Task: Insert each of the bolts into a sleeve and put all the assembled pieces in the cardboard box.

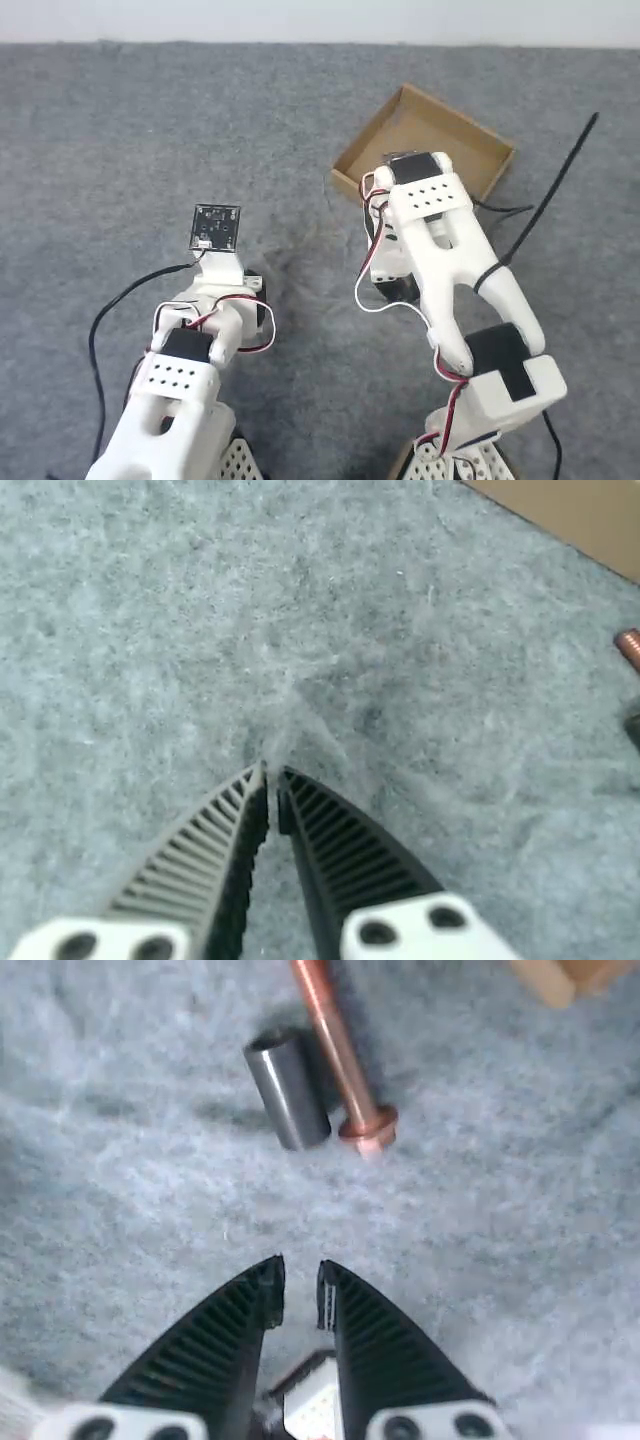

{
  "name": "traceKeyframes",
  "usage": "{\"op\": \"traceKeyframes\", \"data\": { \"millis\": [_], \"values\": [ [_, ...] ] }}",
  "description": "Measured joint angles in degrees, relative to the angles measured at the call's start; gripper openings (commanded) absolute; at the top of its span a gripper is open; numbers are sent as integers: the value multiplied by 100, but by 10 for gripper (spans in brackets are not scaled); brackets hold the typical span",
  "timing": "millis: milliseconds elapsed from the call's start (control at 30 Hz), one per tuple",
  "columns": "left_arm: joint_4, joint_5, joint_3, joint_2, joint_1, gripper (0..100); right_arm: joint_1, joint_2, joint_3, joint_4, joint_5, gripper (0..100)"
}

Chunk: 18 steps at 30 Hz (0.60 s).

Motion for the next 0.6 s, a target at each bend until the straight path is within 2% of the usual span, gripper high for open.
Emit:
{"op": "traceKeyframes", "data": {
  "millis": [200,400,600],
  "values": [
    [0,0,0,0,0,11,-9,0,448,-519,26,41],
    [0,0,0,0,0,11,-26,0,914,-932,1011,39],
    [0,0,0,0,0,11,-26,0,932,-1029,1407,42]
  ]
}}
